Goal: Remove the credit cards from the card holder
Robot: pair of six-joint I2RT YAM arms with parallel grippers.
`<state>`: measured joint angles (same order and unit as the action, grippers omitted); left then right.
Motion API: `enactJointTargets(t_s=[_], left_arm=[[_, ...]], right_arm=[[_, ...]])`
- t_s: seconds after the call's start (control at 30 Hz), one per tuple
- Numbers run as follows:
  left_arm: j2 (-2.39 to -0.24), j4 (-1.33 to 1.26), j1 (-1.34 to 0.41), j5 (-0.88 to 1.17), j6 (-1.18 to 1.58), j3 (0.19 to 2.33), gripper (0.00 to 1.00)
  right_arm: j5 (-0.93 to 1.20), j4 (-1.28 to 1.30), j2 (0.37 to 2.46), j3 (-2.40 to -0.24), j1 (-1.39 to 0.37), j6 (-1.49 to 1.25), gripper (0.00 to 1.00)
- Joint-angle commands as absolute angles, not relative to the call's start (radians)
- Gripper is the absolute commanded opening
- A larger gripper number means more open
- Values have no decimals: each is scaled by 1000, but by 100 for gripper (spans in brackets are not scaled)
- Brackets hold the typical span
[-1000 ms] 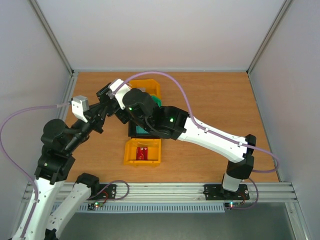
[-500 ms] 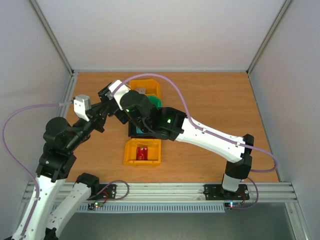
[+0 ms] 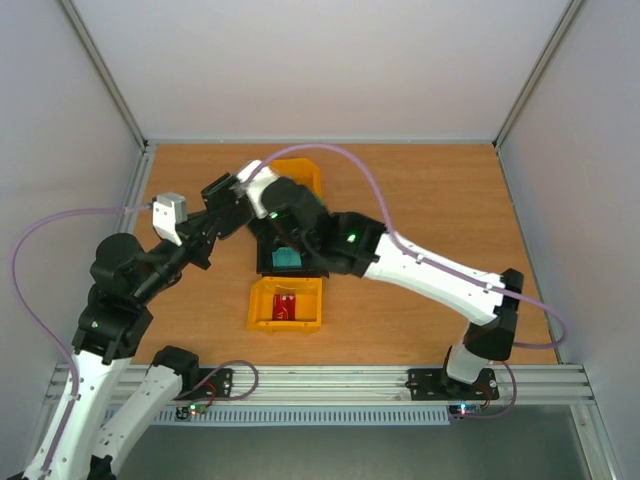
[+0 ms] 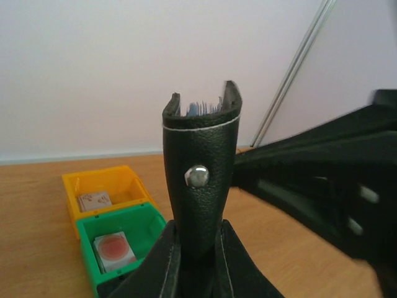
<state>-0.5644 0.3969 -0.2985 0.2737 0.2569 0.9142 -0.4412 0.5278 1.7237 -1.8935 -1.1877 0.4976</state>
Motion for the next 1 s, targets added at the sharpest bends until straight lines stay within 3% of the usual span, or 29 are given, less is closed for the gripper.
enactJointTargets(t_s=[0.0, 0.07, 0.17, 0.7, 0.77, 0.83, 0.9, 0.97], left_arm=[[-522, 354, -303, 372, 241, 942, 0], [-518, 370, -302, 445, 236, 931, 0], [-531, 403, -303, 497, 270, 924, 0], [-552, 379, -302, 533, 264, 935, 0], [-550, 368, -304, 539, 262, 930, 0], [-553, 361, -302, 544, 259, 926, 0], [-555, 348, -303, 558, 260, 922, 0], [-555, 328, -303, 578, 266, 914, 0]], right_arm=[[-421, 558, 1548, -1687, -914, 395, 1], [-213, 525, 1461, -1564, -757, 332, 1], [33, 579, 1439, -1573, -681, 420, 1], [280, 683, 1366, -1606, -692, 525, 16], [323, 694, 1358, -1609, -746, 561, 25], [395, 691, 1353, -1608, -803, 601, 42], [481, 671, 1358, -1605, -842, 606, 63], [554, 632, 1370, -1602, -862, 578, 94]])
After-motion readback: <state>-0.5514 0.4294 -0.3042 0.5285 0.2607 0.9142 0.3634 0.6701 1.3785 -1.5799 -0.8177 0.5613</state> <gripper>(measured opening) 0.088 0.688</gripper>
